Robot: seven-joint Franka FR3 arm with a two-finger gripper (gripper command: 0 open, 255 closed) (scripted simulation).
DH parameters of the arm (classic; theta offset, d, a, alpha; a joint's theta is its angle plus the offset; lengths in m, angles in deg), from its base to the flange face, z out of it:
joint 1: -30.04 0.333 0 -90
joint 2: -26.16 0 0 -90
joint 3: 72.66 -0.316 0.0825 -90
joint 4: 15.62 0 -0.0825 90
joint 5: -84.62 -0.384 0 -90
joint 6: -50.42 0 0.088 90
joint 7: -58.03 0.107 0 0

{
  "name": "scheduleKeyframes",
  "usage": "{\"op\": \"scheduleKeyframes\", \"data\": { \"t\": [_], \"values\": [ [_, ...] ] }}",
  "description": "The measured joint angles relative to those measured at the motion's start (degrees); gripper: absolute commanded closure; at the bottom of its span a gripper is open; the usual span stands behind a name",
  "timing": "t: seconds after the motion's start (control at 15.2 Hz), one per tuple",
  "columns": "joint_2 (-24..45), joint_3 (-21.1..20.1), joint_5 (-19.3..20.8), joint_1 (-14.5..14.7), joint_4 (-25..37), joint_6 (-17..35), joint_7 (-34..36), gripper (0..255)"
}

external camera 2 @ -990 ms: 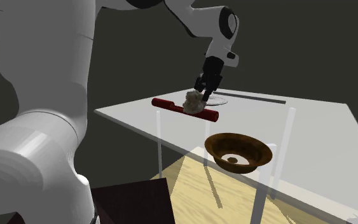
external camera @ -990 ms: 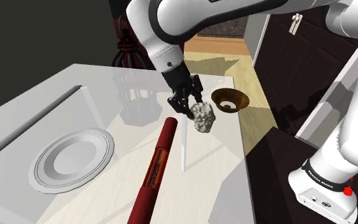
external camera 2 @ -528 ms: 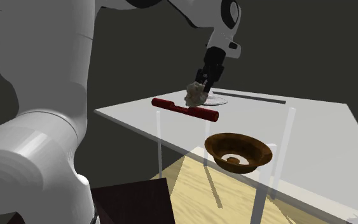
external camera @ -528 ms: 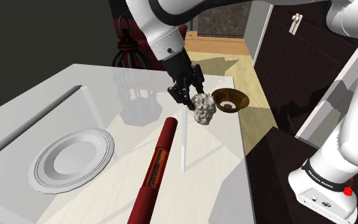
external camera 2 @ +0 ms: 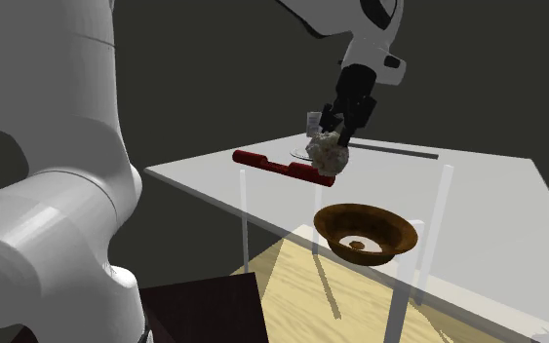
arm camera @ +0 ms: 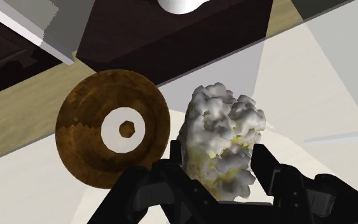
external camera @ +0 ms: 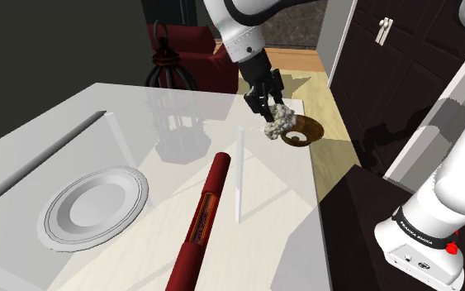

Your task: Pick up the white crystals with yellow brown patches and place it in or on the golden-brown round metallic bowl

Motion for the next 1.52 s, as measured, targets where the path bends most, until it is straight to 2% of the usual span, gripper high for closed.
{"op": "scheduleKeyframes", "data": {
  "t": [0.4, 0.73, 1.52],
  "values": [
    [-4.1, 3.8, 2.2, -5.2, -4.3, 1.4, -9.4, 255],
    [-5.2, 6.8, 4.7, -8.5, -4.9, 2.0, -15.9, 255],
    [-4.5, 7.2, 5.1, -9.0, -12.4, 10.1, -15.3, 255]
  ]
}}
